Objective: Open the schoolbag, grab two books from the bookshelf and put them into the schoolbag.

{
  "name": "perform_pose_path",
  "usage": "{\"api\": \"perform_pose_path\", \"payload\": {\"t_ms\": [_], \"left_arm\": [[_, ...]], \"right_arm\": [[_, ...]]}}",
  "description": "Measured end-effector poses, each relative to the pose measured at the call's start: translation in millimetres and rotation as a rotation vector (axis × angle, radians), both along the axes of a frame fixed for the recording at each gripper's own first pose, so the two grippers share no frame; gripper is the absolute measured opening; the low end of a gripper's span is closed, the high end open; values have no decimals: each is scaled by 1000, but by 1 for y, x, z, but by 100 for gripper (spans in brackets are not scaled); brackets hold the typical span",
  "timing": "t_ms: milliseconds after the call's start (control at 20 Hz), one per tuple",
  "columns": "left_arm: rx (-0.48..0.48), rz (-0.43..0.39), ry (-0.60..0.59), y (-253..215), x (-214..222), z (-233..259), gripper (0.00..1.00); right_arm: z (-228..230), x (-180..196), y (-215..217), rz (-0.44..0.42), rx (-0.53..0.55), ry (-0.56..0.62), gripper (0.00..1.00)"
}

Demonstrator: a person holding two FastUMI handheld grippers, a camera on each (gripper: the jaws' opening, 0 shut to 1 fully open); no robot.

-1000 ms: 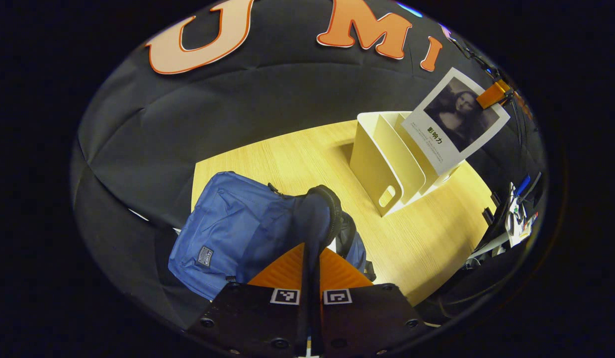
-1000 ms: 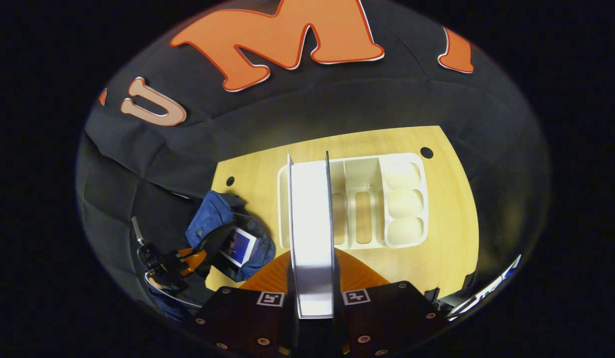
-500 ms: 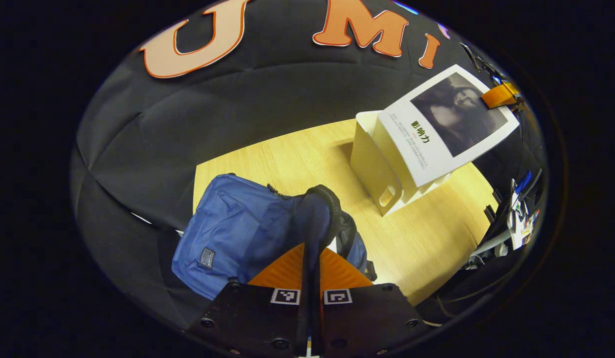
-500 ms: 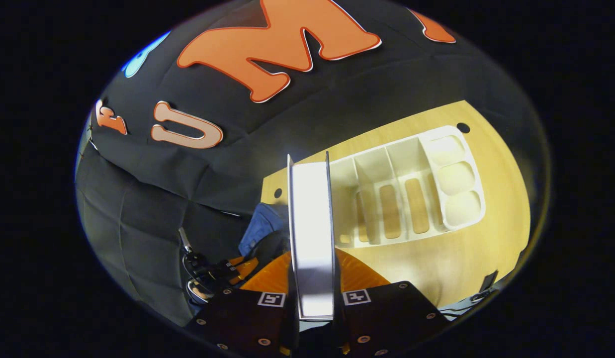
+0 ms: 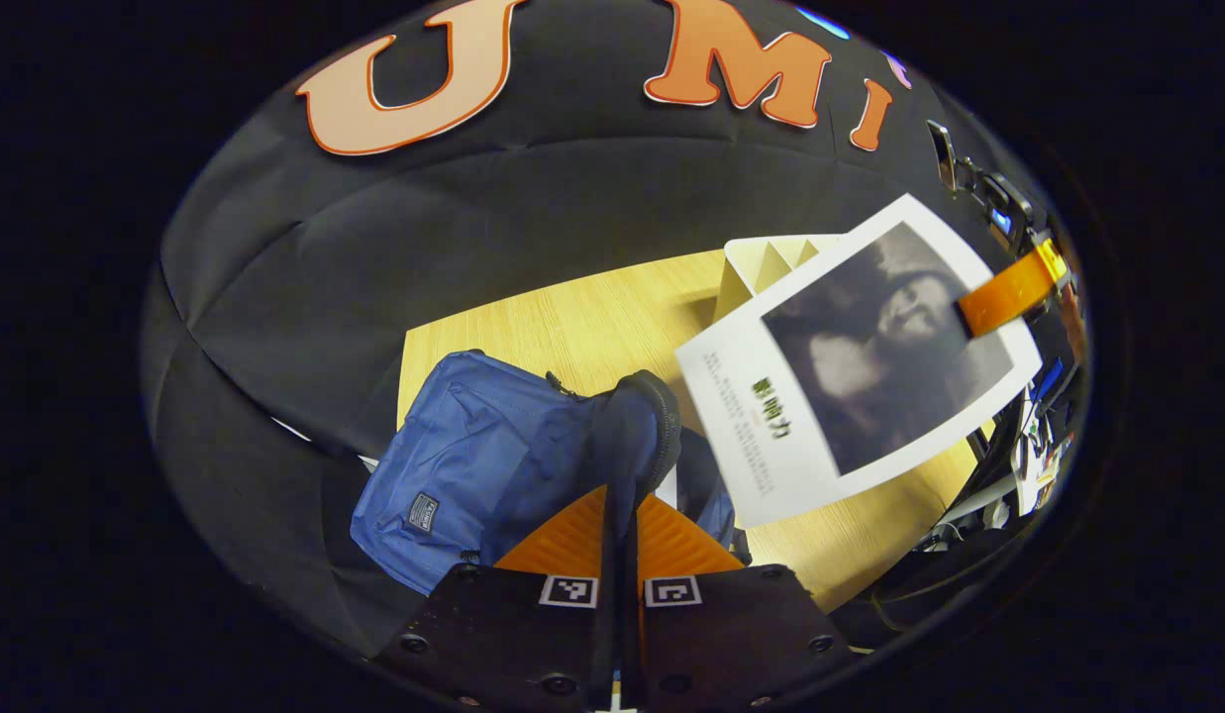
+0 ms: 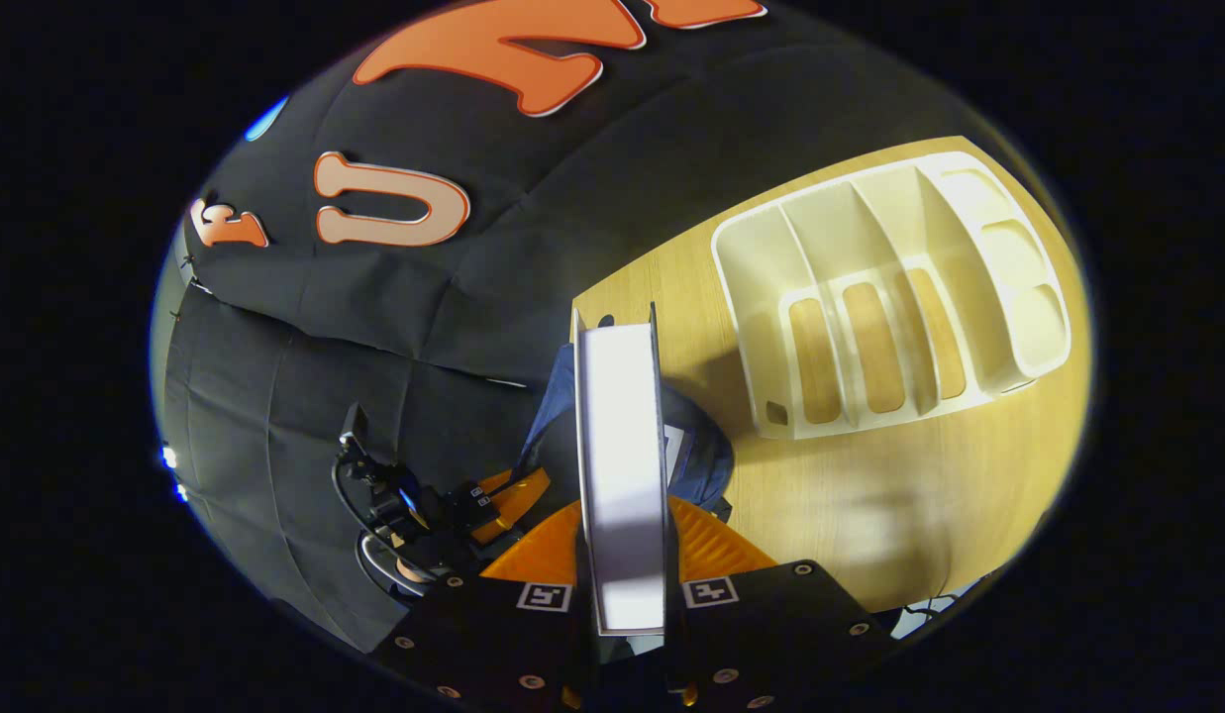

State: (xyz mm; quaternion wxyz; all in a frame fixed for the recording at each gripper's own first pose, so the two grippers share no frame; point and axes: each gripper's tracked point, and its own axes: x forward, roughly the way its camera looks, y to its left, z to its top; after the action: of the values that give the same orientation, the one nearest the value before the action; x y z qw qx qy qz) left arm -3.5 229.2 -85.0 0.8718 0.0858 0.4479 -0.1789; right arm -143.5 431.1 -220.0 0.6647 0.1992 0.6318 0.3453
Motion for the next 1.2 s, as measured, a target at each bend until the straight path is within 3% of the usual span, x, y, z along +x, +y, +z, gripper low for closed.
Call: {"api": "perform_pose_path", "payload": {"t_ms": [600, 1050, 1200], "left_arm": [[5, 5, -18, 0, 3, 5, 3], [16, -51, -33, -7, 0, 14, 3], [22, -71, -35, -11, -1, 15, 3]], "right_arm": [[-69, -56, 79, -78, 30, 118, 26], [-115, -73, 146, -171, 134, 156, 25], [-119, -78, 153, -169, 152, 120, 26]]}}
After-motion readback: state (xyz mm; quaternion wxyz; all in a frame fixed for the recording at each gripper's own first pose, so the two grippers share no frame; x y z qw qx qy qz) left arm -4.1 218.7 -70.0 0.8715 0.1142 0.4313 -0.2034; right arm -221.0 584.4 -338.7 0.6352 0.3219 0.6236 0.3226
